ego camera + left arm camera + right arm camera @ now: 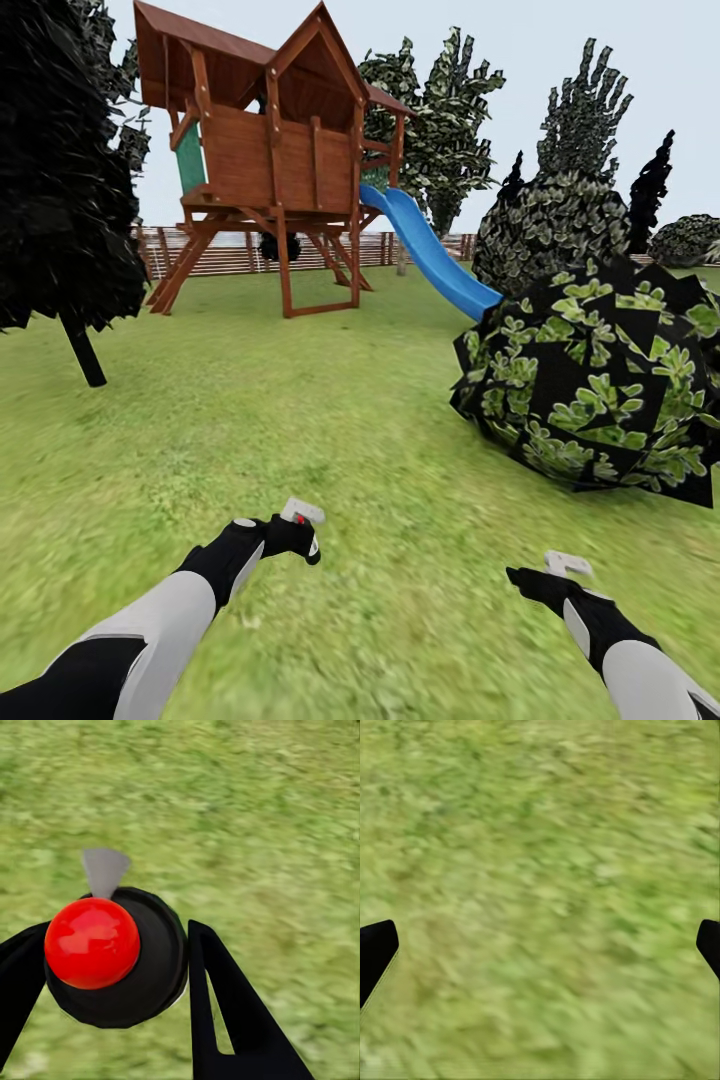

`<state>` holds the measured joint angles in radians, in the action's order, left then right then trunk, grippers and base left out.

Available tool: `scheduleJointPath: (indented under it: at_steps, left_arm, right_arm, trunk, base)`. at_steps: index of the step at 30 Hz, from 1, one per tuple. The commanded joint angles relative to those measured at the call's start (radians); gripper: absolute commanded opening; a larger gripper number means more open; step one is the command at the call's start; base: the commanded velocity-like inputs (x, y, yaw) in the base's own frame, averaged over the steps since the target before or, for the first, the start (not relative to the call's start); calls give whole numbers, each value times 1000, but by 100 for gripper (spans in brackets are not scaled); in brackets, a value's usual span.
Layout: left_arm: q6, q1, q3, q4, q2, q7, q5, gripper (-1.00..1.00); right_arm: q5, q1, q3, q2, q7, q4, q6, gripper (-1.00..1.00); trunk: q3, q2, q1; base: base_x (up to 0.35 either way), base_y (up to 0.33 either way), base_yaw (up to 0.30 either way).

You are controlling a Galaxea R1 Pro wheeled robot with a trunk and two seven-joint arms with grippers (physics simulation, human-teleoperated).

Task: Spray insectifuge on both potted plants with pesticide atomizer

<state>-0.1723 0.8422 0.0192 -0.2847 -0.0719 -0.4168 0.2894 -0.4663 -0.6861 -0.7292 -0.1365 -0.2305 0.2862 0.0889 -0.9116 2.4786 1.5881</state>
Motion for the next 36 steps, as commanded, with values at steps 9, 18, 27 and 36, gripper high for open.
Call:
scheduleJointPath:
  at_steps: [9, 18, 27, 36]
  left_arm:
    - [-7, 0, 2, -3, 0, -3, 2, -100]
    - [-7, 0, 2, -3, 0, -3, 2, -100]
    - [-7, 0, 2, -3, 0, -3, 2, -100]
    - [-7, 0, 2, -3, 0, -3, 2, -100]
  right_arm:
    - [-8, -1, -8, 1, -7, 2, 5, 100]
    - [-8, -1, -9, 1, -7, 2, 5, 100]
    - [-8, -1, -9, 1, -7, 2, 5, 100]
    - [-8, -1, -9, 1, -7, 2, 5, 100]
  trunk:
    - [-1, 0, 0]
    - [-1, 0, 0]
    - [-1, 0, 0]
    - [-1, 0, 0]
  base:
    - [336, 0, 0]
    - [336, 23, 0]
    - [336, 99, 0]
    - [336, 113, 0]
